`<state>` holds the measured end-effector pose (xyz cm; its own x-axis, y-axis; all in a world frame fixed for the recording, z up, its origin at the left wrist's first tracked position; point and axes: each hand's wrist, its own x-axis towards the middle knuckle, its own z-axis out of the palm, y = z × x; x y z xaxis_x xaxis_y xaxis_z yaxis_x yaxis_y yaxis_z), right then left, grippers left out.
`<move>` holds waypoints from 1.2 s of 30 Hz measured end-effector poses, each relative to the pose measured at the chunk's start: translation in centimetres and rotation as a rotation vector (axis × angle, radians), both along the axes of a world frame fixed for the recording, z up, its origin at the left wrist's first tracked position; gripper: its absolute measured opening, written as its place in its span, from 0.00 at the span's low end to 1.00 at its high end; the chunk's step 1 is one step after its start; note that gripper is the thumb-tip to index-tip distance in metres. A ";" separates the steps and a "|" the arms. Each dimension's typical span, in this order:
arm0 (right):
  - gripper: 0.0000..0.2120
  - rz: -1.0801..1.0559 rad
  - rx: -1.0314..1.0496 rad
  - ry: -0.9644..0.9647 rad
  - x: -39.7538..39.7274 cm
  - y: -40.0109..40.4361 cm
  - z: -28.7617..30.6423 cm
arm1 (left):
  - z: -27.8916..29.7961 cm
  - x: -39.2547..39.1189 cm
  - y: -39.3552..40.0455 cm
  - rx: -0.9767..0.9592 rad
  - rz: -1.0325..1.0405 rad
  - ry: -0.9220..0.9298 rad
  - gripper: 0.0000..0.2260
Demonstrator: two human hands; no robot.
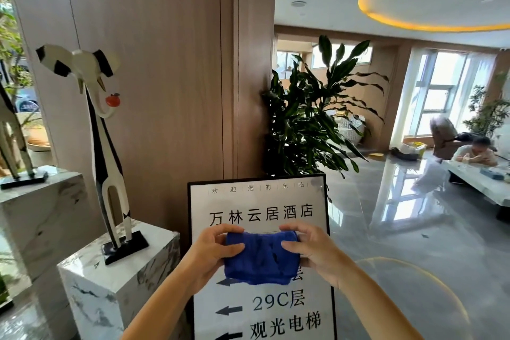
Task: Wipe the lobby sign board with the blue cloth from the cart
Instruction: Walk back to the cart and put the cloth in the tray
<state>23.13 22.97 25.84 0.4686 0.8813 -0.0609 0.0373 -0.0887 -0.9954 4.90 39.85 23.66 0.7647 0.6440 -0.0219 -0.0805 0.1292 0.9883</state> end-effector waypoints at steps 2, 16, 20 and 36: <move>0.18 -0.005 -0.008 -0.083 0.2 -0.1 0.0 | 0.4 0.0 0.2 0.116 0.022 0.065 0.13; 0.06 -0.228 -0.110 -0.702 -0.4 0.0 -0.2 | 1.3 0.4 -0.5 0.488 0.199 0.305 0.11; 0.01 -0.267 -0.124 -0.836 -0.2 0.2 -0.2 | 1.7 0.4 -0.3 0.435 0.239 0.314 0.09; 0.03 -0.331 -0.153 -0.950 0.9 0.4 2.8 | 5.0 0.7 -0.3 0.546 0.222 0.327 0.05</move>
<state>23.99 23.40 28.63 0.6006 0.7126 0.3626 0.7573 -0.3616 -0.5438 5.60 39.50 28.69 0.6223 0.7695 0.1435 0.2666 -0.3807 0.8854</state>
